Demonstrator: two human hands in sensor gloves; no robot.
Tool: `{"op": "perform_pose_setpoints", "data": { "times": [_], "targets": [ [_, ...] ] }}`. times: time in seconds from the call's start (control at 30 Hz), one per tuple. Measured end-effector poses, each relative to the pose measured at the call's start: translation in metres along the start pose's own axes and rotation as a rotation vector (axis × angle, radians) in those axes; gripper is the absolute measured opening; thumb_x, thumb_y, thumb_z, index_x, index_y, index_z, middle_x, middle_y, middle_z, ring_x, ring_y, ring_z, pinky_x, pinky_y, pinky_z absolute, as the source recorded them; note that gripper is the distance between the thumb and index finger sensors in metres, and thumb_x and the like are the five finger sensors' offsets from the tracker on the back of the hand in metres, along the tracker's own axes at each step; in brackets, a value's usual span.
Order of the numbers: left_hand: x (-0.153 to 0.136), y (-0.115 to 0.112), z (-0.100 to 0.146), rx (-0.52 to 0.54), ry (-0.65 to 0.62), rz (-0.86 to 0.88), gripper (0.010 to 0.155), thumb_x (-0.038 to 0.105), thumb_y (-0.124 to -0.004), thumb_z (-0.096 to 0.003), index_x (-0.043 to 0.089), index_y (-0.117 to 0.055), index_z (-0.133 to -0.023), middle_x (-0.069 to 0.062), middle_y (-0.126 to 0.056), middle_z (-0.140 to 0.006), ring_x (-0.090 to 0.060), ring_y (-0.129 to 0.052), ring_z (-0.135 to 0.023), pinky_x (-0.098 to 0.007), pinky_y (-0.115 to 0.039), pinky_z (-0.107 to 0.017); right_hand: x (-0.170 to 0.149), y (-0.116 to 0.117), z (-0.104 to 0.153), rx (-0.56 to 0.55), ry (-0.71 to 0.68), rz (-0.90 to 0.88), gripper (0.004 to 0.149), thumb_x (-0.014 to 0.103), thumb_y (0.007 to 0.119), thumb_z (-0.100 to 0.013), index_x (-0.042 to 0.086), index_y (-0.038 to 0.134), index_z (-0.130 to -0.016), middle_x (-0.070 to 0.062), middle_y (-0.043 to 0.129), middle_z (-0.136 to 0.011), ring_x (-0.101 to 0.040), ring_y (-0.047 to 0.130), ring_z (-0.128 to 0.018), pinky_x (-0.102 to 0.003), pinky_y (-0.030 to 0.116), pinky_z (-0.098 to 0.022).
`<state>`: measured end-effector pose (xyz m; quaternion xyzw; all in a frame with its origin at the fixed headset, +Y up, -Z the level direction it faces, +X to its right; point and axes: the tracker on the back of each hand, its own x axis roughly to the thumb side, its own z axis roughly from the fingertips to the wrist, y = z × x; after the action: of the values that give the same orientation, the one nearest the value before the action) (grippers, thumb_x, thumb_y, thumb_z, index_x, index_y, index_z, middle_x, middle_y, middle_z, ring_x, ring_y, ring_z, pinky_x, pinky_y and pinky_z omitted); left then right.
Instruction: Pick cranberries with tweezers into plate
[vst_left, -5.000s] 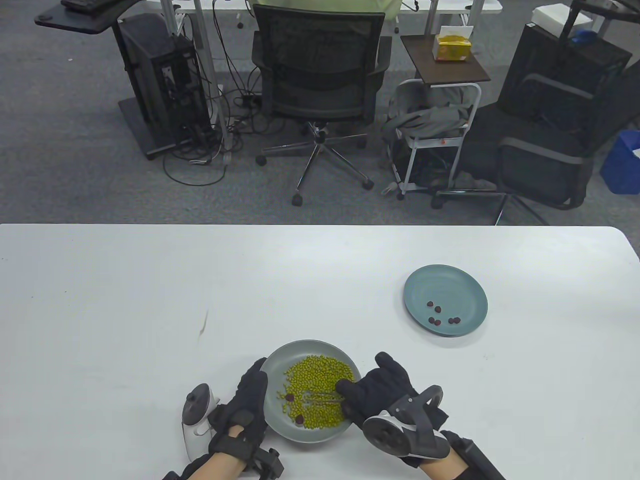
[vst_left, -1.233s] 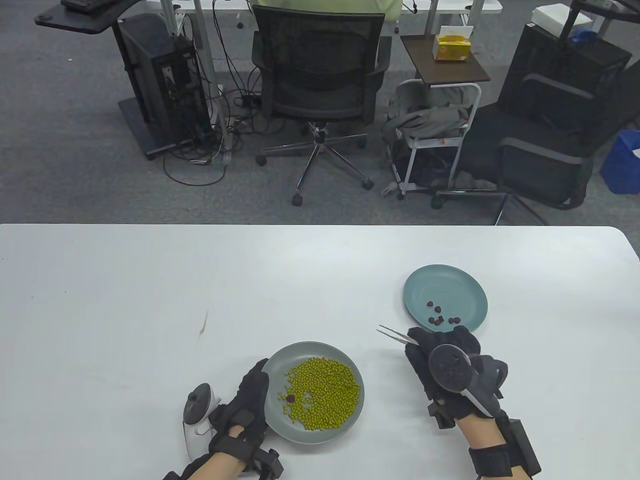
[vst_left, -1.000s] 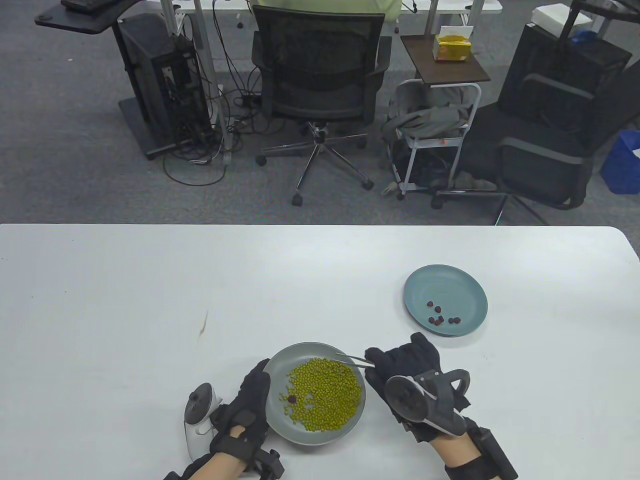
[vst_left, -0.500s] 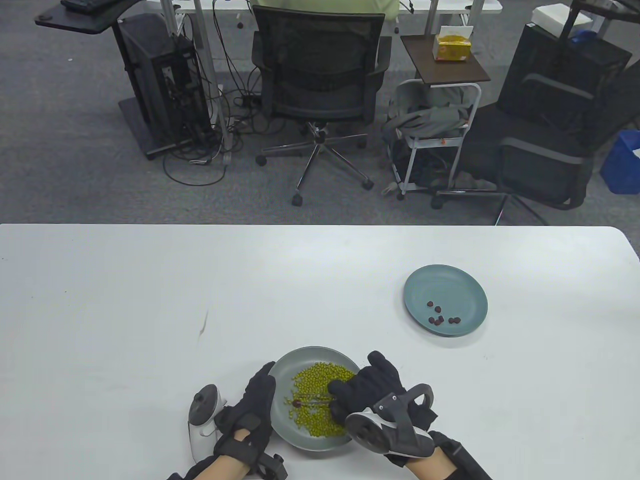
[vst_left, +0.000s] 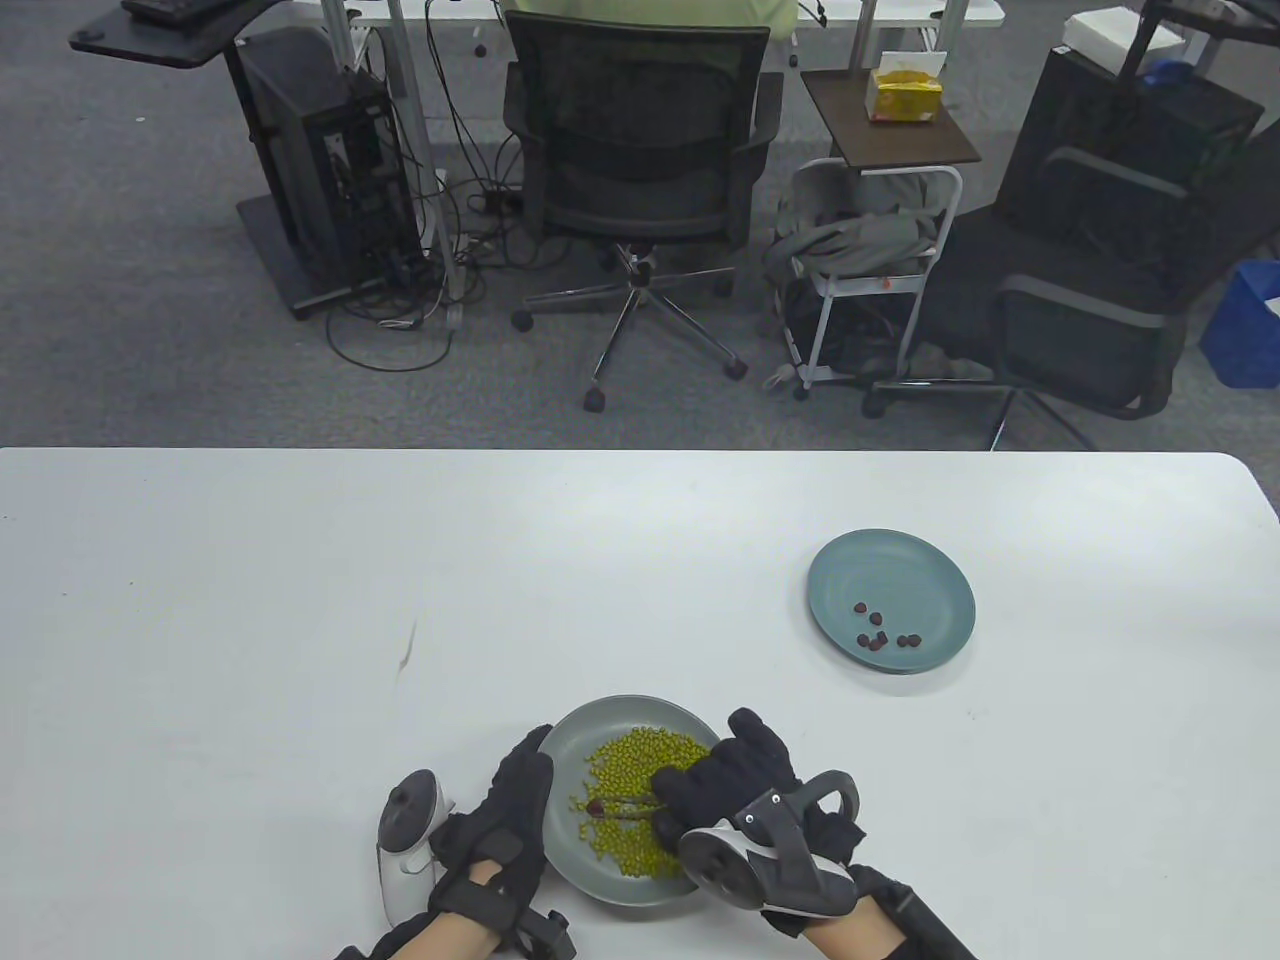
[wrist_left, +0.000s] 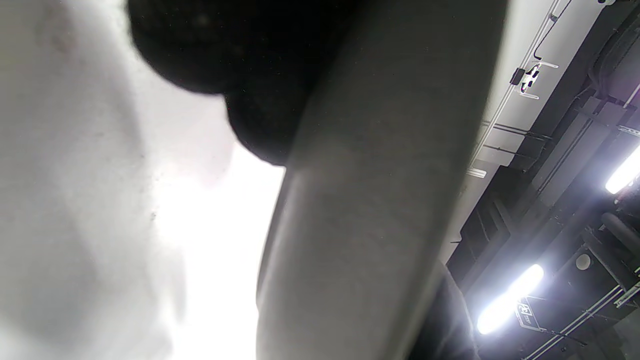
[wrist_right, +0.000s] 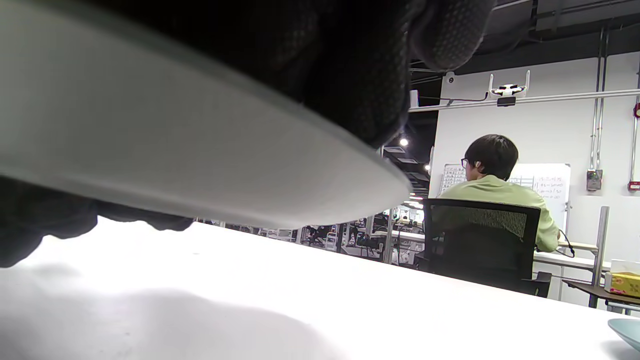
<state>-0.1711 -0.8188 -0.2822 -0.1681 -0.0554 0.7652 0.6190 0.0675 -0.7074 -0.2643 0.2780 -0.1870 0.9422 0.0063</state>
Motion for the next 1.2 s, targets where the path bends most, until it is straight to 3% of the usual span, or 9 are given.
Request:
{"op": "perform_pose_setpoints", "data": {
  "times": [0.37, 0.63, 1.0, 1.2],
  "targets": [
    [0.000, 0.000, 0.000, -0.001, -0.001, 0.001, 0.063, 0.053, -0.056, -0.0545, 0.023, -0.033, -0.105, -0.007, -0.066, -0.097, -0.025, -0.104, -0.044, -0.032, -0.090, -0.026, -0.002, -0.005, 0.002, -0.046, 0.008, 0.005, 0.045, 0.054, 0.072, -0.035, 0.032, 0.090, -0.070, 0.017, 0.091, -0.045, -0.011, 0.091, -0.056, -0.048, 0.052, -0.073],
    [0.001, 0.002, 0.001, 0.017, -0.003, 0.001, 0.063, 0.051, -0.056, -0.0545, 0.022, -0.031, -0.105, -0.006, -0.065, -0.097, -0.024, -0.104, -0.045, -0.032, -0.090, -0.026, -0.019, -0.021, 0.007, -0.094, 0.052, 0.005, 0.046, 0.054, 0.072, -0.035, 0.032, 0.089, -0.070, 0.017, 0.091, -0.045, -0.011, 0.091, -0.057, -0.048, 0.052, -0.074],
    [0.002, 0.004, 0.001, 0.019, -0.009, 0.008, 0.063, 0.050, -0.056, -0.0543, 0.022, -0.031, -0.105, -0.006, -0.065, -0.097, -0.024, -0.104, -0.045, -0.032, -0.090, -0.026, -0.112, -0.033, 0.016, -0.147, 0.329, 0.009, 0.046, 0.054, 0.072, -0.035, 0.031, 0.089, -0.071, 0.017, 0.091, -0.045, -0.011, 0.091, -0.057, -0.048, 0.051, -0.074],
    [0.002, 0.004, 0.001, 0.017, -0.012, 0.015, 0.063, 0.051, -0.056, -0.0543, 0.022, -0.031, -0.105, -0.007, -0.065, -0.097, -0.025, -0.104, -0.045, -0.032, -0.090, -0.026, -0.190, -0.014, 0.031, -0.085, 0.600, 0.035, 0.045, 0.054, 0.073, -0.035, 0.031, 0.089, -0.071, 0.017, 0.091, -0.045, -0.011, 0.091, -0.056, -0.048, 0.051, -0.074]
  ]
}}
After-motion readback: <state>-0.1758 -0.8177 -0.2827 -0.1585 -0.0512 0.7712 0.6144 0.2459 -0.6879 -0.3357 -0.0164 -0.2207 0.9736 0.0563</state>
